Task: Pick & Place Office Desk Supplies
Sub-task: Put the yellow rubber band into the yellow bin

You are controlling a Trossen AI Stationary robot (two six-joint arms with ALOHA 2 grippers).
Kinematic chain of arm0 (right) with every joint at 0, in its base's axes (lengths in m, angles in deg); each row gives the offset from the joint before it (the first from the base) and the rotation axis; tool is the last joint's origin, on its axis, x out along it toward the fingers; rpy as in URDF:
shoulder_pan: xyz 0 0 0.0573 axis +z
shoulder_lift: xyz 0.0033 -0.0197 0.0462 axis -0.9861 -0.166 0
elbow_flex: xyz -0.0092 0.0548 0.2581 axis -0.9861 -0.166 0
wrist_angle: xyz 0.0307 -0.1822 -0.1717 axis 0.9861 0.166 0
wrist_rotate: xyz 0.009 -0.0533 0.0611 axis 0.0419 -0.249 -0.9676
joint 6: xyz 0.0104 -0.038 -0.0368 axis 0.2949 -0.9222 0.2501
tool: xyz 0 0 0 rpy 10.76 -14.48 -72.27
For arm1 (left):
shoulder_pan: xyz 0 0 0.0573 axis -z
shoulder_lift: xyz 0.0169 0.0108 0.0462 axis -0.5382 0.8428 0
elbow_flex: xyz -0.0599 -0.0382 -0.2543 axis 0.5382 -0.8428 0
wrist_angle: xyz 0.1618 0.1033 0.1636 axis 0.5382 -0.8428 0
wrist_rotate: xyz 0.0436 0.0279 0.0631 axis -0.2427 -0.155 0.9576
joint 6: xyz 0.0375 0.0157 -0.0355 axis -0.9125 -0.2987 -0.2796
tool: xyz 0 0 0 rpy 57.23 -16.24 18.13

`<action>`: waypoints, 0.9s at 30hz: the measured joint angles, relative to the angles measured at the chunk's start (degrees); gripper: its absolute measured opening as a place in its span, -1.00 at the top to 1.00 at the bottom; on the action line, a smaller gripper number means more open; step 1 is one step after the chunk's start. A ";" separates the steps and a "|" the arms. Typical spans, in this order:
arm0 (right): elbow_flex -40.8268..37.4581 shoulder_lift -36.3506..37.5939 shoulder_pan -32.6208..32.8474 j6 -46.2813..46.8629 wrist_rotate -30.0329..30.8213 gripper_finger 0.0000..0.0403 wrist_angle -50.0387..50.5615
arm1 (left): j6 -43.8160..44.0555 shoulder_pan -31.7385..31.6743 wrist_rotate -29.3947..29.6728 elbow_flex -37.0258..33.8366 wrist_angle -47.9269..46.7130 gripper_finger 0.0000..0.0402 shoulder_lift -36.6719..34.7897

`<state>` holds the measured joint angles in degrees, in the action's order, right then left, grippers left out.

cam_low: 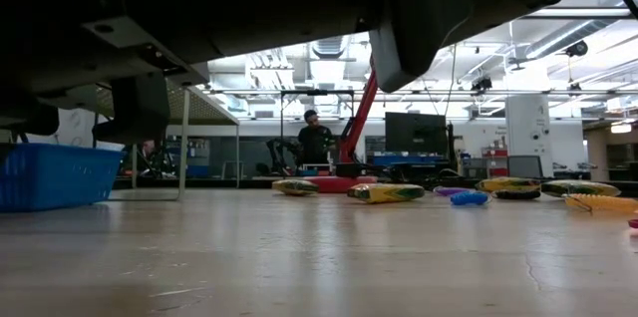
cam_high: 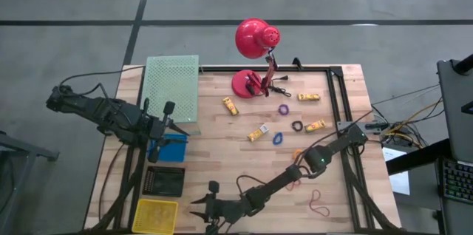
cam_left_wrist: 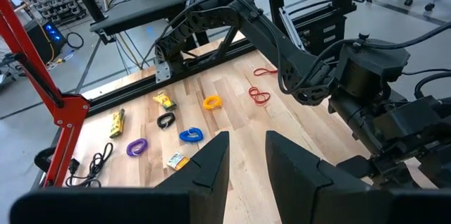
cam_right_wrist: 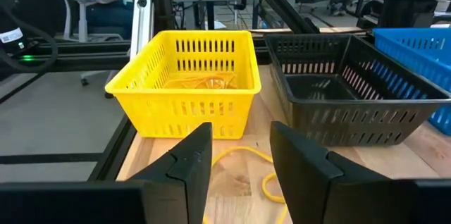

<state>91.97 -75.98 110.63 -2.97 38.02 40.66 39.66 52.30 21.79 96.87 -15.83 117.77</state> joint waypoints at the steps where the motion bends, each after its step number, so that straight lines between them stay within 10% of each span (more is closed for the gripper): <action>1: 0.00 0.00 0.02 -0.08 0.00 0.29 0.00 | 0.00 0.01 -0.01 0.02 0.00 0.52 0.00; 20: 0.00 5.76 7.98 -33.88 27.02 0.42 -5.59 | 0.00 -0.01 -0.01 0.00 -0.27 0.52 -0.02; 27: -3.44 14.33 9.81 -33.44 25.51 0.42 3.45 | -0.02 0.01 -0.01 0.00 -0.66 0.52 -0.02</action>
<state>88.54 -61.65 120.44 -36.41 63.53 44.11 39.64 52.31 21.78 96.87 -16.49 117.75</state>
